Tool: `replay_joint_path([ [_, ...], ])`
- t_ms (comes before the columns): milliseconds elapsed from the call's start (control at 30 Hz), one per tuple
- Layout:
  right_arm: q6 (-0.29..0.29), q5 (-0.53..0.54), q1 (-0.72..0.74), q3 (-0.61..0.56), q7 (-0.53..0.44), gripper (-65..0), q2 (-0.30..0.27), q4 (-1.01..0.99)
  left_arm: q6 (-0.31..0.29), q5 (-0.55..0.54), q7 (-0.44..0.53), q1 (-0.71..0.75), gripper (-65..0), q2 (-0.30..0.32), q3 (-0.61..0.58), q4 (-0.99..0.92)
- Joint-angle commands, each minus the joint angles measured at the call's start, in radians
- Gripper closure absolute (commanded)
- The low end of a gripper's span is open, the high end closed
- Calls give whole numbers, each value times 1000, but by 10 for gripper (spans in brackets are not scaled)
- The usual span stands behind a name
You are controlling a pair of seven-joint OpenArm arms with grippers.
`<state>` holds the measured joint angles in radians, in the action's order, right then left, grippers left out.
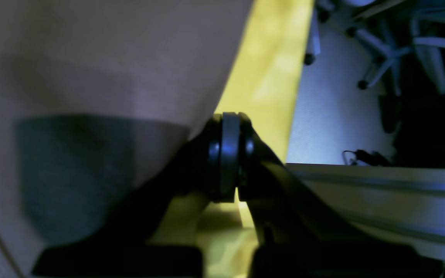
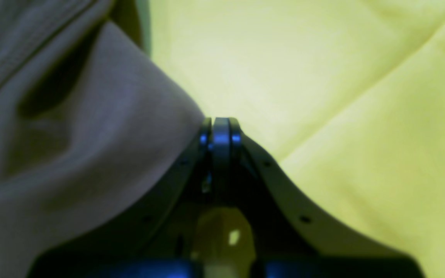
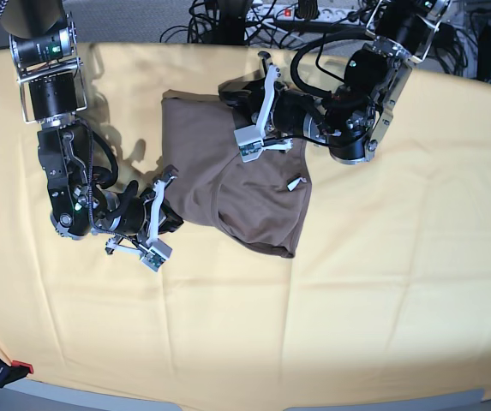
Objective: Fold the T-shirt properly
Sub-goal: 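Grasp the bundle sides with both grippers and lift and square it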
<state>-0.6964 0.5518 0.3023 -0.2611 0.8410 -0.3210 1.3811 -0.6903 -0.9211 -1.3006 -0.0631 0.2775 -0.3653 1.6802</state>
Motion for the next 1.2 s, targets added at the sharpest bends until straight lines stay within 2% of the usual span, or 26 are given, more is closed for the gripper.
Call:
replay_joint_path([
  [0,-2,28,25,4,-1,0,-10,14,-8,-3,21,-12,0,11,0,14],
  [233,-2,131,19,5,64,0,-15,17,-8,192,130,-18,0,134,-83,11],
  [333,-2,153,-5,5,72,0,-24,33,-8,258,172,-24,0,168,-113,-12],
  [600,-2,151,-131,5,72,0,-74,188,-8,286,206,-101,0,242,-132,-35],
  [700,-2,152,-182,5,72,0,-98,242,-8,326,250,-128,0,243,-132,-74],
  [900,-2,152,-267,8,71,0,-112,314,-8,514,441,-185,0,241,-132,-174],
  [1033,-2,152,-324,18,71,0,-112,365,34,600,533,-237,0,240,-132,-233],
  [1167,51,156,-365,51,69,0,-111,421,32,626,675,-302,0,240,-132,-314],
])
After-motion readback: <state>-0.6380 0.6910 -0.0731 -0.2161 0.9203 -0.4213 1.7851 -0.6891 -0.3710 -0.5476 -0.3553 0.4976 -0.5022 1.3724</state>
